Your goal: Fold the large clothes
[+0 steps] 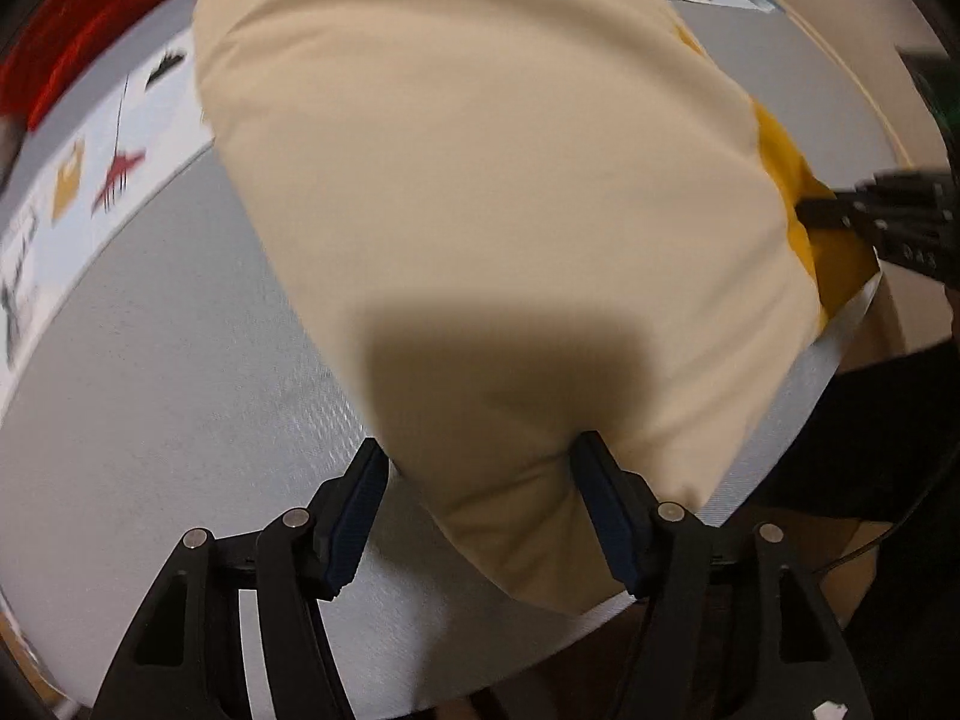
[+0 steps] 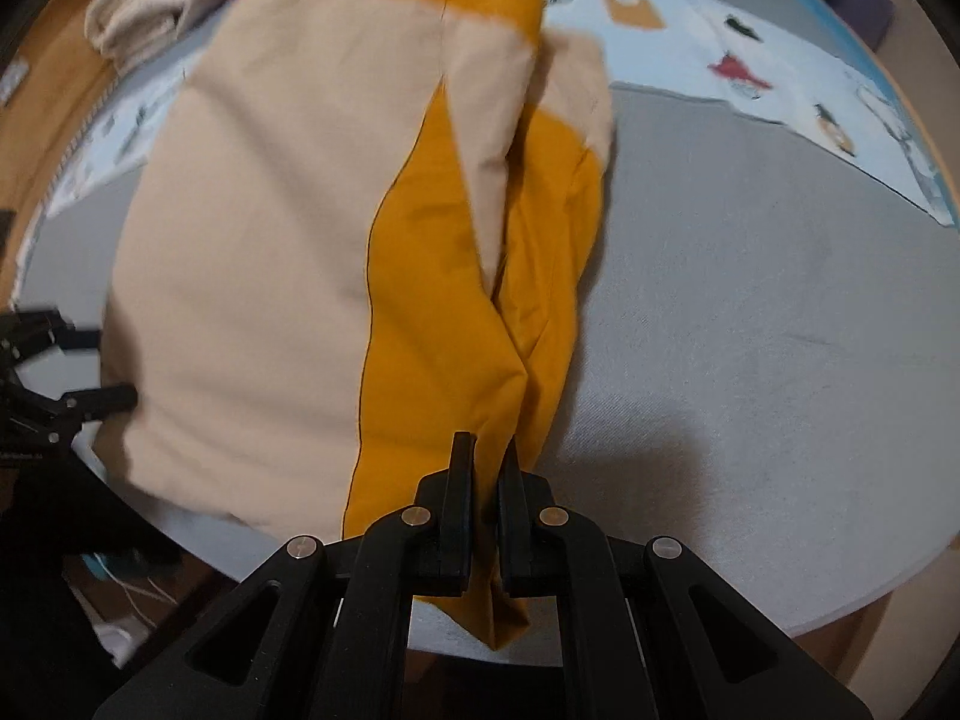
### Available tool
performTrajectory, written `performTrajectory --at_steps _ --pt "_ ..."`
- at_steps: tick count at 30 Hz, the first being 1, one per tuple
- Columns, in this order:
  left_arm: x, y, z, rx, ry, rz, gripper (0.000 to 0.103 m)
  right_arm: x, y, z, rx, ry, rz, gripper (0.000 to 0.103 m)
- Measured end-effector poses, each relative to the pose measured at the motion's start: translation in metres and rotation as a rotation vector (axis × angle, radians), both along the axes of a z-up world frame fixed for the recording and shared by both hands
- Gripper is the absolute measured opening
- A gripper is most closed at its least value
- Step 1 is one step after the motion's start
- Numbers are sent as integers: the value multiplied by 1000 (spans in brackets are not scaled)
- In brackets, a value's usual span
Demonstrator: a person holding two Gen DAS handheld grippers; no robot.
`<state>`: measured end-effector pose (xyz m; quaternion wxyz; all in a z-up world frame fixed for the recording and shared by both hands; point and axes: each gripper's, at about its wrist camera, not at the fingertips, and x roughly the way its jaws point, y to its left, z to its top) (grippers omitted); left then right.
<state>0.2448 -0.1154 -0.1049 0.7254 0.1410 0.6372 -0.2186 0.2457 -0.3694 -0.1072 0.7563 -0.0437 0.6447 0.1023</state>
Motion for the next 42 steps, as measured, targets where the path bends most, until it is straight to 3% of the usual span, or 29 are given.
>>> performTrajectory --at_steps 2,4,6,8,9,10,11,15,18,20,23,24,26,27,29,32,33,38,39,42 --pt "2 4 2 -15 10 25 63 3 -1 6 17 -28 -3 8" --pt "4 9 6 -24 13 42 63 4 -6 29 62 -131 -24 12" --pt "5 13 15 -46 -7 47 63 4 -15 59 97 -290 -67 15" --pt "5 14 19 -56 -10 47 63 5 -21 79 118 -410 -105 34" --pt "6 14 20 -59 -9 48 63 8 -23 85 129 -454 -126 60" --pt "7 14 22 -62 -11 52 63 13 -23 86 137 -469 -140 75" --pt "9 15 23 -70 -16 60 63 21 -23 84 160 -460 -153 75" --pt "17 23 29 -113 -22 117 63 65 -21 62 285 -332 -233 74" --pt "27 23 30 -122 -7 149 63 96 -13 46 345 -285 -276 72" --pt "28 21 29 -124 1 155 64 117 -6 31 382 -241 -289 65" --pt "29 21 27 -123 10 158 64 141 2 6 412 -177 -331 37" --pt "29 21 26 -121 12 158 64 147 1 1 422 -169 -346 10" --pt "30 20 24 -114 12 150 64 152 -6 6 432 -217 -378 4" --pt "30 19 23 -110 13 142 65 151 -12 17 424 -287 -402 2" --pt "27 14 20 -108 20 119 68 150 -26 21 385 -321 -471 1" --pt "21 4 15 -82 14 77 69 159 -38 -12 321 -176 -539 1" --pt "19 3 15 -77 12 73 69 161 -35 -17 293 -161 -525 1" --pt "18 8 14 -78 21 94 69 156 -12 2 149 -253 -396 3" --pt "17 9 15 -70 14 95 69 153 -11 5 133 -260 -388 10" --pt "13 9 16 -57 -2 101 69 134 -8 25 174 -317 -321 13"
